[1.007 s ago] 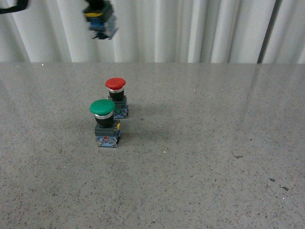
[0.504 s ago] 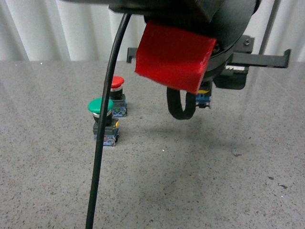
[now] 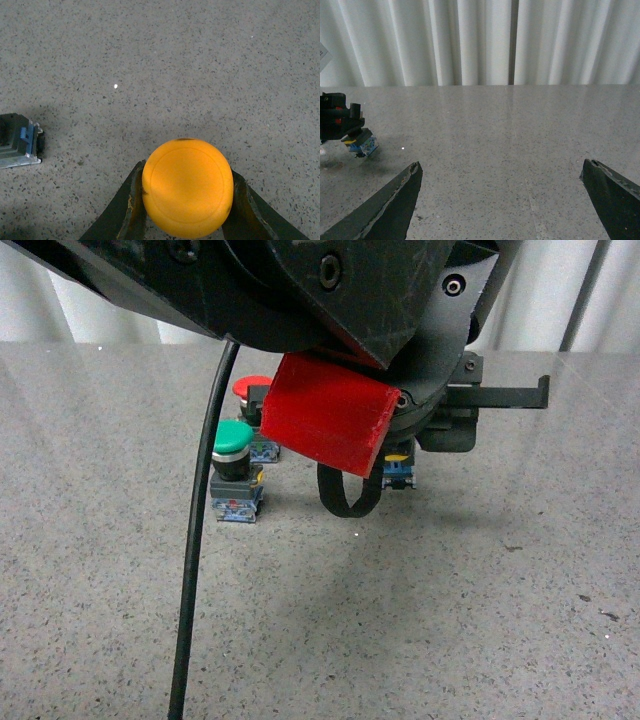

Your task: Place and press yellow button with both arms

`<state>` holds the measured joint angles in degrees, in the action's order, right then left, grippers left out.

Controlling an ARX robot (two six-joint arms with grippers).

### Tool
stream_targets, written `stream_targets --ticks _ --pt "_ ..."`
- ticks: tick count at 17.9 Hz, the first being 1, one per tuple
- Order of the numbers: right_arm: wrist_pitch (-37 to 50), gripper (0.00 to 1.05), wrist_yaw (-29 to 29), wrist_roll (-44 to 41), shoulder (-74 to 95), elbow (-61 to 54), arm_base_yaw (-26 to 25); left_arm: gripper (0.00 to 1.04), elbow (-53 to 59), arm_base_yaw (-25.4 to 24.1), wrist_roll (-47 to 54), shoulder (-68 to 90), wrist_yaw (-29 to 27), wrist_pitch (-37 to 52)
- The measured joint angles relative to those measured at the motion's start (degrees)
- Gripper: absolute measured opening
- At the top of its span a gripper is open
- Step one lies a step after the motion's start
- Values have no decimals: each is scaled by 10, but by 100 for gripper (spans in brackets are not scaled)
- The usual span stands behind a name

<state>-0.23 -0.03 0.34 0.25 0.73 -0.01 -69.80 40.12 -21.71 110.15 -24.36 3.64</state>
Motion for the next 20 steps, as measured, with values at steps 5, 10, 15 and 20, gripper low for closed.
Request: stream_targets --ticks 5,10,15,20 --pt "0 98 0 0 0 0 0 32 -1 10 -12 8 9 -11" --pt "0 98 0 0 0 0 0 77 -1 13 -20 6 9 -10" --pt "0 98 0 0 0 0 0 98 2 -9 43 -75 -8 26" --pt "0 98 0 0 0 0 0 98 144 -93 205 -353 -57 102"
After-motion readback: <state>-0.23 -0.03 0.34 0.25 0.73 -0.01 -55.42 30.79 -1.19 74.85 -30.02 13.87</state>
